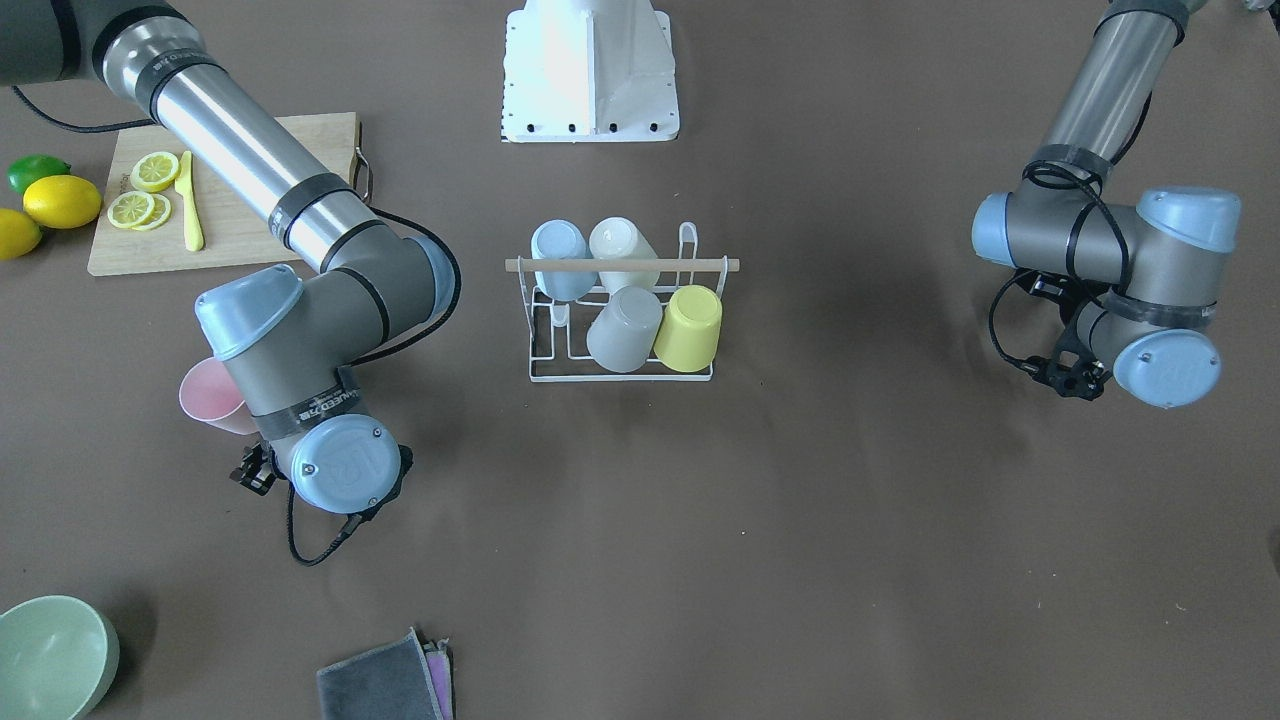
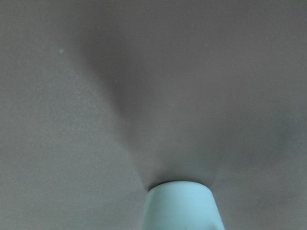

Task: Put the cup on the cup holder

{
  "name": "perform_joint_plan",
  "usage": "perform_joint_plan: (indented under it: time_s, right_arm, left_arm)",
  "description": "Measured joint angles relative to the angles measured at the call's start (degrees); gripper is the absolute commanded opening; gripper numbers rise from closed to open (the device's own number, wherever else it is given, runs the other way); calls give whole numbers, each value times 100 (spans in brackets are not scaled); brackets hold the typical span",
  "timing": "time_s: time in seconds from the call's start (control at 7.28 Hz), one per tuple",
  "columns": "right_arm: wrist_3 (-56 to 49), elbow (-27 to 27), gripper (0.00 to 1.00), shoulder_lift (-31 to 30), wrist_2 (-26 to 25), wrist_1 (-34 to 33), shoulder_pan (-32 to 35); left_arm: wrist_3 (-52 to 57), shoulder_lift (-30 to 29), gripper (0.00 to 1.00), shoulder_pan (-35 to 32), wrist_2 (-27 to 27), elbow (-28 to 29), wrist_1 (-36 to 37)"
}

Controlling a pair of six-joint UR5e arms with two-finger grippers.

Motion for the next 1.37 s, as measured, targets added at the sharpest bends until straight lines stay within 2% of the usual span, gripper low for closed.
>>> perform_joint_plan:
  time_s: [0.27,0.96,1.37]
  right_arm:
    - [-7,-13,100,26,-110,-206,-171]
    - [-311,-38,100,63,-929,-501,-517]
    - [-511,-43,100,17,-1050,-509,-449]
  left_arm:
    - [10,-166,98,54,2,94,205]
    - [19,-243,98,241,146,260,248]
    - [178,-210,98,248,273,270,263]
